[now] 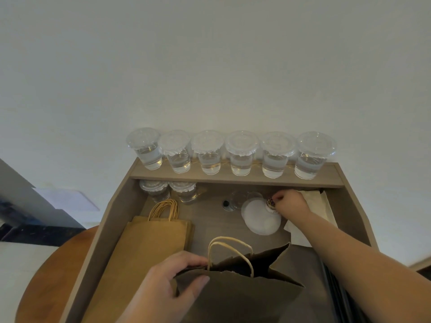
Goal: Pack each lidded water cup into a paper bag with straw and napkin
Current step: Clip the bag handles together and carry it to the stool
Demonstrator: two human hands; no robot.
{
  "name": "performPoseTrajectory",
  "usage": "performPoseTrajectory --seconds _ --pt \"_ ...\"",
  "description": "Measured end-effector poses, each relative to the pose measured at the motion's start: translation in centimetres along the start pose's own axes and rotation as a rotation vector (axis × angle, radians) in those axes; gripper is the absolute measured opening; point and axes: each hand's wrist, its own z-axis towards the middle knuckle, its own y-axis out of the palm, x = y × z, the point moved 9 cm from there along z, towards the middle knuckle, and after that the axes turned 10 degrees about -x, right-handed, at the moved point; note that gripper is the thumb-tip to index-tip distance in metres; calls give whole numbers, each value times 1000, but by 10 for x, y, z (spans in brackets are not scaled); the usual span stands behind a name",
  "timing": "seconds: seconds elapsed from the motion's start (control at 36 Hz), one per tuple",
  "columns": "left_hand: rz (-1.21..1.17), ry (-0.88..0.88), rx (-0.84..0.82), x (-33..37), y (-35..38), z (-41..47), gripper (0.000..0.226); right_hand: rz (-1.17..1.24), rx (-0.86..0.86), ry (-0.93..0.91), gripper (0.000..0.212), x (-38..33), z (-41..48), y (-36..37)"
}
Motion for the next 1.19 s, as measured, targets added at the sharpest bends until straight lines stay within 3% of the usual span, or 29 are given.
performPoseTrajectory --seconds 0.22,0.36,0.56,0.67,0.69,0.75,0.78,0.89,1.03,1.19 --pt "27 28 -10 4 -1 3 43 198 213 -63 19 4 -15 -4" --pt "75 21 -34 7 -4 7 39 363 254 -72 16 7 -30 -3" --pt "59 -25 -153 6 -3 8 52 500 173 -94 16 -25 -83 -4" --pt "-78 -73 -335 13 -1 19 72 589 15 -264 15 -80 -129 -19" --pt "-98 -65 -392 19 1 24 68 601 -28 -320 16 -95 -143 -25" --pt "-63 71 -515 29 11 20 35 637 -109 -419 16 -124 -172 -36" --pt "-60 40 -494 32 8 26 21 667 -150 -467 13 -136 -185 -41" --pt "-296 -67 -180 44 -22 55 37 725 -219 -615 12 -169 -221 -52" --pt "-261 3 -234 57 -15 64 36 705 -162 -650 11 -177 -231 -43" --pt "-331 5 -223 54 -18 64 25 514 -78 -660 14 -174 -237 -39"
